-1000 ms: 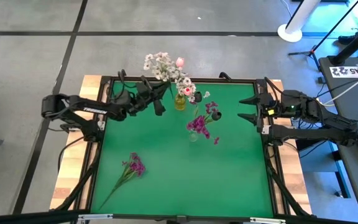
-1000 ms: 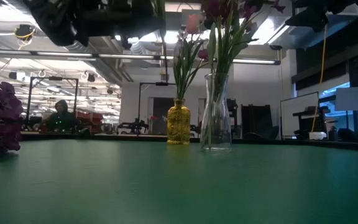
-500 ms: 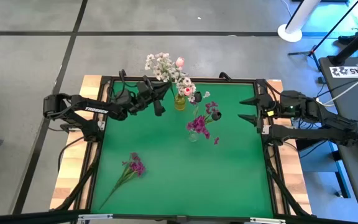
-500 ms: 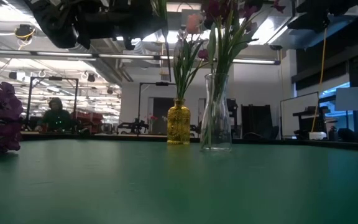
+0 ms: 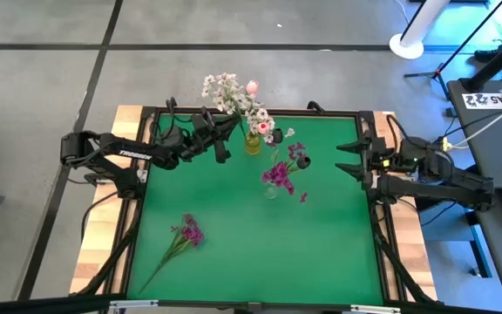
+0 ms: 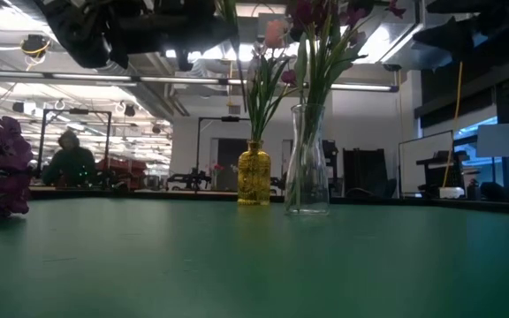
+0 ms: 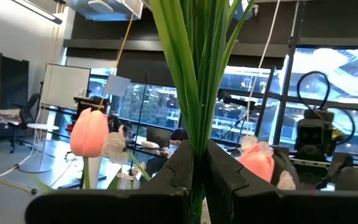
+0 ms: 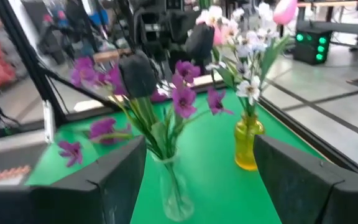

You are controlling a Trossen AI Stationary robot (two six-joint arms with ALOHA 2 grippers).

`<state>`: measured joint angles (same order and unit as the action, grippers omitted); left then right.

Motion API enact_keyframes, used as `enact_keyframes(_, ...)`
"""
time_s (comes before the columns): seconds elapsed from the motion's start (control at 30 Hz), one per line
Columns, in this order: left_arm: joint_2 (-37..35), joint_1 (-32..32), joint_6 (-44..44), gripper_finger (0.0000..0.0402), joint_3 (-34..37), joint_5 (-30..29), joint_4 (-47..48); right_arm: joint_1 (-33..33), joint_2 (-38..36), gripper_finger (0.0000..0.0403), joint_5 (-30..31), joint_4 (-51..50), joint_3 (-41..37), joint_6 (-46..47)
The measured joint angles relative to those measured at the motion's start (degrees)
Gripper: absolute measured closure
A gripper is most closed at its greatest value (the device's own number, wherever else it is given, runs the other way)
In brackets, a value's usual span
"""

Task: Sort flowers into vase by color
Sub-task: Put the white flowers into the yellow vase

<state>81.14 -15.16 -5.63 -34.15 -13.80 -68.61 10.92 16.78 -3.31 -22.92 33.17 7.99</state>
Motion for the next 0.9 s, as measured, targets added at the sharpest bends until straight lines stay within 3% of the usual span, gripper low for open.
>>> enact_keyframes(0.47,0.0,1.4,0.2,0.0389,0.0,-0.5,0.0,0.0,-2.4,0.0107,-1.8,3.5,-5.6,2.2)
enact_keyframes(0.9,0.0,0.0,0.1,0.0389,0.0,-0.7,-0.3,0.0,-2.4,0.0107,-1.8,4.9,-5.8,1.9)
